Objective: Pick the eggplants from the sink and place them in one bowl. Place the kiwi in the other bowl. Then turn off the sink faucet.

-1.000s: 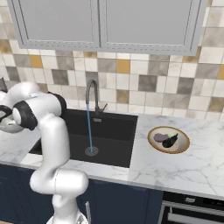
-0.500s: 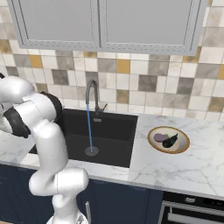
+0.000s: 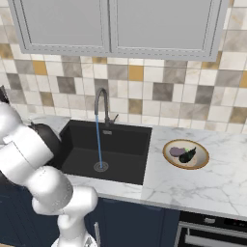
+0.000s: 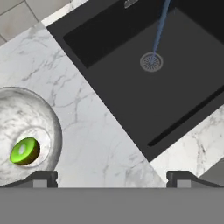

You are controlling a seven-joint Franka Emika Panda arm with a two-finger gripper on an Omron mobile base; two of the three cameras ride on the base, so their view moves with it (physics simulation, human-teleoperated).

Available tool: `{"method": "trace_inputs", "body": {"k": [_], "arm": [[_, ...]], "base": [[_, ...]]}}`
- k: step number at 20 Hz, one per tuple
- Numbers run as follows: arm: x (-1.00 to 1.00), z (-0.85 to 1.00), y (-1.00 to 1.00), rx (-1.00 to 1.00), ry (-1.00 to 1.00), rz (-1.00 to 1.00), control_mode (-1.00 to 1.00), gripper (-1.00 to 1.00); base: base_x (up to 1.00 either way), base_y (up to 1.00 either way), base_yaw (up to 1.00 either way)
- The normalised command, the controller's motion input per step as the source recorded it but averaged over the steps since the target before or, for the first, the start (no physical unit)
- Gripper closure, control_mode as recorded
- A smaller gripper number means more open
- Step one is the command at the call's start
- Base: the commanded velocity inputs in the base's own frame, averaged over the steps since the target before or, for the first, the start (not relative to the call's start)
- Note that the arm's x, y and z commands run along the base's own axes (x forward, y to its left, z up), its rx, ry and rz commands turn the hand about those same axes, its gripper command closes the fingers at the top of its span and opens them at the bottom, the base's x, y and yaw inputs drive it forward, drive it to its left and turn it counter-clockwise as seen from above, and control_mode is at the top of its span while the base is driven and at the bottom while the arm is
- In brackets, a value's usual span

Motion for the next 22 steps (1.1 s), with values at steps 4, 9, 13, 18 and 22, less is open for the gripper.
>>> {"method": "trace_inputs", "body": {"k": [4,9,13,18,22], "arm": [[-0.53,0.36,-1.00,0.13,0.00,0.00,-1.00,-1.00],[-0.36,0.32,-0.88,0.11,0.00,0.00,-1.00,-1.00],[-0.03,0.28,-0.58,0.05,0.02,0.04,-1.00,-1.00],[0.00,0.15,-0.30,0.00,0.02,0.15,-1.00,-1.00],[-0.03,0.03,-0.29,0.00,0.01,0.24,-1.00,-1.00]], "base": [[0.00,0.00,0.00],[0.00,0.00,0.00],[0.00,0.00,0.00],[0.00,0.00,0.00],[0.00,0.00,0.00]]}}
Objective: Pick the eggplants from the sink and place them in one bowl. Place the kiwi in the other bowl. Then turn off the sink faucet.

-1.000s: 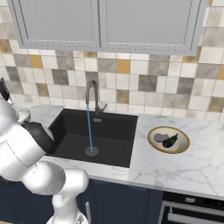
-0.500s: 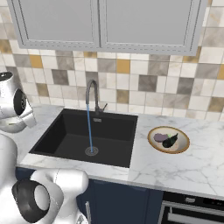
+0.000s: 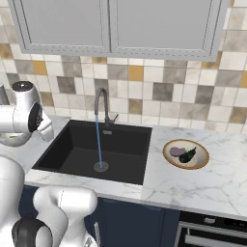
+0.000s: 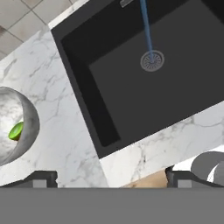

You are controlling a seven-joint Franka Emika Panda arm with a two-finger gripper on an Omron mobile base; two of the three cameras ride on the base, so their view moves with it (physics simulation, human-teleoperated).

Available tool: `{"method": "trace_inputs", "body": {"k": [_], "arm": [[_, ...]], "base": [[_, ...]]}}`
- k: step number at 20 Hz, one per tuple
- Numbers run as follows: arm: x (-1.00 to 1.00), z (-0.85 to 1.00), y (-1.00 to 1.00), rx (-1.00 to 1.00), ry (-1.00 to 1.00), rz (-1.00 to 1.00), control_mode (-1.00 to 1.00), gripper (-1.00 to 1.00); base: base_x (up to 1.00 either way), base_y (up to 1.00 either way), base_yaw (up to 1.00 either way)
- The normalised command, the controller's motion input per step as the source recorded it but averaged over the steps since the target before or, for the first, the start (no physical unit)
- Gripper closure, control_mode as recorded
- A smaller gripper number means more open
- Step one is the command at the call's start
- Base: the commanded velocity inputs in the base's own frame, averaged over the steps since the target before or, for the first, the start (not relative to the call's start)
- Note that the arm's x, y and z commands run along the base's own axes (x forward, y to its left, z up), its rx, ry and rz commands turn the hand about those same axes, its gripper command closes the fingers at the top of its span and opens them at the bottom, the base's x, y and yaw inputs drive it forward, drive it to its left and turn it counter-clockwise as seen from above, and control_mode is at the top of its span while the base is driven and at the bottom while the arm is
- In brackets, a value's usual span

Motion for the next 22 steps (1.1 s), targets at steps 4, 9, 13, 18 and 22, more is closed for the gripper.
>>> {"method": "trace_inputs", "body": {"k": [4,9,13,18,22], "arm": [[0.00,0.00,-0.26,0.00,0.04,0.26,-1.00,-1.00],[0.00,0.00,-0.35,0.00,-0.03,0.37,-1.00,-1.00],[0.00,-0.02,-0.41,0.00,-0.23,0.43,-1.00,-1.00],[0.09,-0.19,-0.41,0.00,-0.46,0.41,-1.00,-1.00],[0.08,-0.16,-0.44,0.00,-0.50,0.31,-1.00,-1.00]], "base": [[0.00,0.00,0.00],[0.00,0.00,0.00],[0.00,0.00,0.00],[0.00,0.00,0.00],[0.00,0.00,0.00]]}}
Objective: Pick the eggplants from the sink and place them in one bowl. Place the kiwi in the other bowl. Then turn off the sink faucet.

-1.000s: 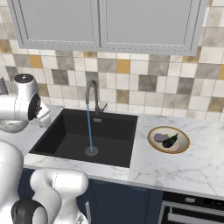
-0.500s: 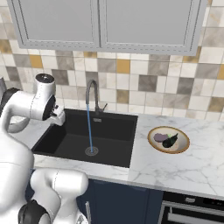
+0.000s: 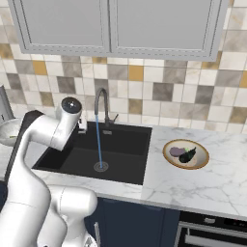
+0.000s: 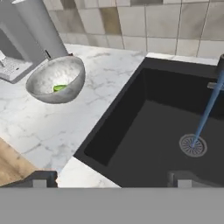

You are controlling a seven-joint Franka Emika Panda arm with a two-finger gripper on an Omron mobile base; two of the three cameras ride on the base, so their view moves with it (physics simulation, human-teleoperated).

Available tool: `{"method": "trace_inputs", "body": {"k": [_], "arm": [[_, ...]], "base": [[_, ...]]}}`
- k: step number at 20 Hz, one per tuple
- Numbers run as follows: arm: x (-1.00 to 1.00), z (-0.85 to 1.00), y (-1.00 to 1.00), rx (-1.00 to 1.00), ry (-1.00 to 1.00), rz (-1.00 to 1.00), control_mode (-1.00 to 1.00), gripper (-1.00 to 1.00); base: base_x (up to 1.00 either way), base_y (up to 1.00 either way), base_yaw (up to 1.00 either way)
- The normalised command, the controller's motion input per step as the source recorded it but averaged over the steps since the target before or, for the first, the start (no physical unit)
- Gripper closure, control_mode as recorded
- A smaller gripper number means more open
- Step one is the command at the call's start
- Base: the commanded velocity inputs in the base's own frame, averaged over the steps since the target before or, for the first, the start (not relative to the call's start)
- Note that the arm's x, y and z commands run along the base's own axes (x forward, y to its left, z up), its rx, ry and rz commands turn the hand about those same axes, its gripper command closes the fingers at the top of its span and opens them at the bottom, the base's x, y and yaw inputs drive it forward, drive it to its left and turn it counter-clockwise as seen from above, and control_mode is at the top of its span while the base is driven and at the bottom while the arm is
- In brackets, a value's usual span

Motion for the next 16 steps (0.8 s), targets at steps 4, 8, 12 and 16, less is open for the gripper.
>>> {"method": "trace_inputs", "body": {"k": [4,8,12,16], "arm": [[0.09,-0.06,-0.56,0.00,-0.38,0.29,-1.00,-1.00],[0.23,-0.05,-0.54,0.00,-0.31,0.32,-1.00,-1.00],[0.40,-0.11,-0.50,0.00,-0.32,0.36,-1.00,-1.00],[0.40,-0.02,-0.49,0.00,-0.33,0.30,-1.00,-1.00]], "base": [[0.00,0.00,0.00],[0.00,0.00,0.00],[0.00,0.00,0.00],[0.00,0.00,0.00]]}}
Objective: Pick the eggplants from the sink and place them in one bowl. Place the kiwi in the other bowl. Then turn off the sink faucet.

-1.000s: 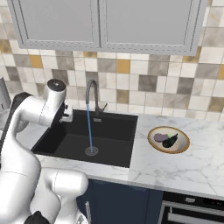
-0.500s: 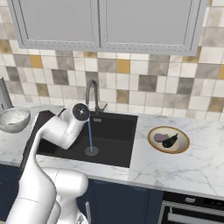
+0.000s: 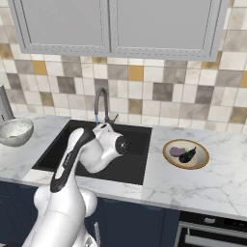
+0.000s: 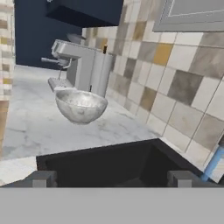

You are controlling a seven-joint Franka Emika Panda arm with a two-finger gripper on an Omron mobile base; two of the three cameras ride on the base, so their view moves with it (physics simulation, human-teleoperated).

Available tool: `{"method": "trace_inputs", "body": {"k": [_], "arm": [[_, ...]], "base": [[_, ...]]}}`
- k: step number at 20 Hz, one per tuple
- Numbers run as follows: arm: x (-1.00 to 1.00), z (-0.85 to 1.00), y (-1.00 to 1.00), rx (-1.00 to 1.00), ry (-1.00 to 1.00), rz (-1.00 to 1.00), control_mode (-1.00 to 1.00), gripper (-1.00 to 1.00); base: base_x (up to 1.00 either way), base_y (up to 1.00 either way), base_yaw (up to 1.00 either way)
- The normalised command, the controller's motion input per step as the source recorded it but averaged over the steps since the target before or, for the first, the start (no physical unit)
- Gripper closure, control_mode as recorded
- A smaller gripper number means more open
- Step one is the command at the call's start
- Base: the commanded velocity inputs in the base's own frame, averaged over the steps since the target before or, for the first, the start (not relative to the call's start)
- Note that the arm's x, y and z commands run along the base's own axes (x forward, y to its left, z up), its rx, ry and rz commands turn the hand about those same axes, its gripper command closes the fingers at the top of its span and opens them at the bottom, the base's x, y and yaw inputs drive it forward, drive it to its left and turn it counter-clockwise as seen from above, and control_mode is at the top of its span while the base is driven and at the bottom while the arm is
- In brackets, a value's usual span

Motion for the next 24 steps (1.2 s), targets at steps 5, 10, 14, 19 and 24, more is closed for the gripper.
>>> {"method": "trace_inputs", "body": {"k": [5,10,14,19,24], "arm": [[0.27,0.00,-0.25,-0.01,-0.11,0.03,-1.00,-1.00],[0.59,0.00,-0.06,0.00,0.09,-0.12,-1.00,-1.00],[0.26,0.00,-0.17,0.01,0.10,-0.08,-1.00,-1.00],[0.17,0.00,-0.18,0.04,0.02,-0.01,-1.00,-1.00],[0.25,0.00,-0.02,0.04,0.00,0.00,-1.00,-1.00]], "base": [[0.00,0.00,0.00],[0.00,0.00,0.00],[0.00,0.00,0.00],[0.00,0.00,0.00],[0.00,0.00,0.00]]}}
